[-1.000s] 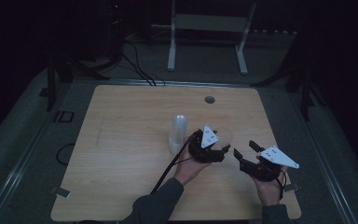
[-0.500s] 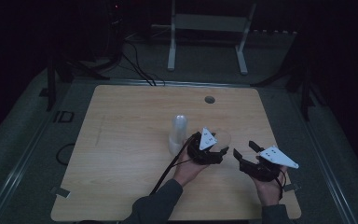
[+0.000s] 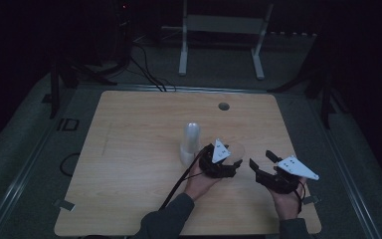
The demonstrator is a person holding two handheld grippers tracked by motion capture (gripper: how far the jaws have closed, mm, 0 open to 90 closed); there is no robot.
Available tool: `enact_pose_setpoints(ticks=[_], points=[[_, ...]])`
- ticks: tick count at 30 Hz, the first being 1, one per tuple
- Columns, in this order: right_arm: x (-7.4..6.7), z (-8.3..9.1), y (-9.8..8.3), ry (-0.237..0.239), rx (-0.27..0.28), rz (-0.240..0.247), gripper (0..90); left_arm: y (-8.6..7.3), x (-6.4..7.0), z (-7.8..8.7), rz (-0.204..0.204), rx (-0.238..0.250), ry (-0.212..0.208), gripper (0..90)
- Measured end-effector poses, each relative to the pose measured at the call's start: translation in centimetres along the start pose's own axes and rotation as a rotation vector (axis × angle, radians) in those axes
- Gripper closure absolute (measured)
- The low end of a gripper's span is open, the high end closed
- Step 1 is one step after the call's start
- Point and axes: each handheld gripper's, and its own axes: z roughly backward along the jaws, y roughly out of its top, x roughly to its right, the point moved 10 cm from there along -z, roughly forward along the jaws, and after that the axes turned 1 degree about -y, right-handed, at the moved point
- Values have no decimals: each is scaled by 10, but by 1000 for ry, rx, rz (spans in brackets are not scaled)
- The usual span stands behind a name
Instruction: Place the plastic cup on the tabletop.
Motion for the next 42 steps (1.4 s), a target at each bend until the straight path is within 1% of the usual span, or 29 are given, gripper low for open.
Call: enact_pose_setpoints(ticks=[10,11,15,22,29,31,33,42], points=[[1,1,0,-3,0,-3,296,-9,0,-4,7,-8,1,313],[1,1,0,-3,1,-4,296,-11,0,-5,14,-7,3,313],[1,1,0,-4,0,-2,296,-16,0,-7,17,-13,3,312],[0,0,0,-2,-1,5,296,-21,1,-10,15,-15,5,312],[1,1,0,-2,-1,0,296,-24,2,-14,16,-18,7,309],[1,1,0,-2,-1,1,296,-25,3,-15,21,-16,5,309],[1,1,0,-2,-1,1,296,-26,4,-16,15,-20,6,309],[1,1,-1,-2,-2,1,296,-29,5,-19,8,-20,13,302]])
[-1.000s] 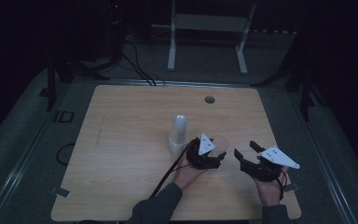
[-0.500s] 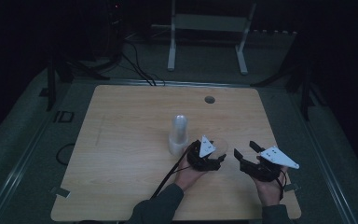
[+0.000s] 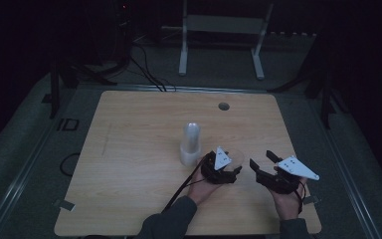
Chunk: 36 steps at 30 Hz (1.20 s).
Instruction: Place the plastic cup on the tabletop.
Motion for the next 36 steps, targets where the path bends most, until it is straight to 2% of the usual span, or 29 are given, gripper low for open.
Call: enact_pose_setpoints(ticks=[11,21,27,36], points=[[-1,-1,-1,2,-4,1,296,-1,2,0,-22,-12,-3,281],[0,-1,-2,2,-5,2,296,-5,4,-2,3,-32,-16,194],[0,-1,-2,2,-5,2,296,-6,3,-1,5,-42,-13,150],[0,-1,-2,-1,-4,-1,296,-7,1,6,25,-36,-18,146]])
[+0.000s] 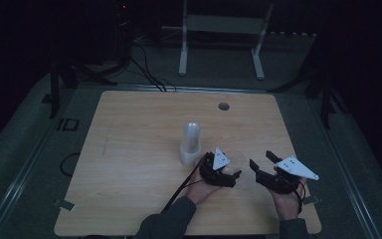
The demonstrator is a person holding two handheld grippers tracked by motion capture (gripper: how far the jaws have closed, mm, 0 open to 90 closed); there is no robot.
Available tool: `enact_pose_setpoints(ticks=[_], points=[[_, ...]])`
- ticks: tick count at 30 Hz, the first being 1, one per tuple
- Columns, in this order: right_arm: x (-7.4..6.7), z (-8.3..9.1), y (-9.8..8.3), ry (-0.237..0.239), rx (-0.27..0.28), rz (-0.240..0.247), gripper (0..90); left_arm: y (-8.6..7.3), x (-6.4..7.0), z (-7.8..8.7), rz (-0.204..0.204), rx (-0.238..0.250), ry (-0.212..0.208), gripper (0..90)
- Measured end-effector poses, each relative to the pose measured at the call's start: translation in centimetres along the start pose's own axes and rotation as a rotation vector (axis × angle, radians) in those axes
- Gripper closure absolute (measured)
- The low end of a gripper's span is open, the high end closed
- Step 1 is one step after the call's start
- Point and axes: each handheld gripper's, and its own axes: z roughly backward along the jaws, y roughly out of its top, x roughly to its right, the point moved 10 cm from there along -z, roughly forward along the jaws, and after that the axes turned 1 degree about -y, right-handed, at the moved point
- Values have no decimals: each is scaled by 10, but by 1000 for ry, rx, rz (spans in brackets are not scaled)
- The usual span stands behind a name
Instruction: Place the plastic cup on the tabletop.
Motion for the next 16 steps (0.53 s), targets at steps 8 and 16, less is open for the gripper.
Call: enact_pose_setpoints(ticks=[8,16], points=[[0,0,0,-2,1,-2,296,-2,0,8,17,11,-11,146],[2,1,0,-5,0,-4,296,-12,0,14,16,-2,-22,147]])
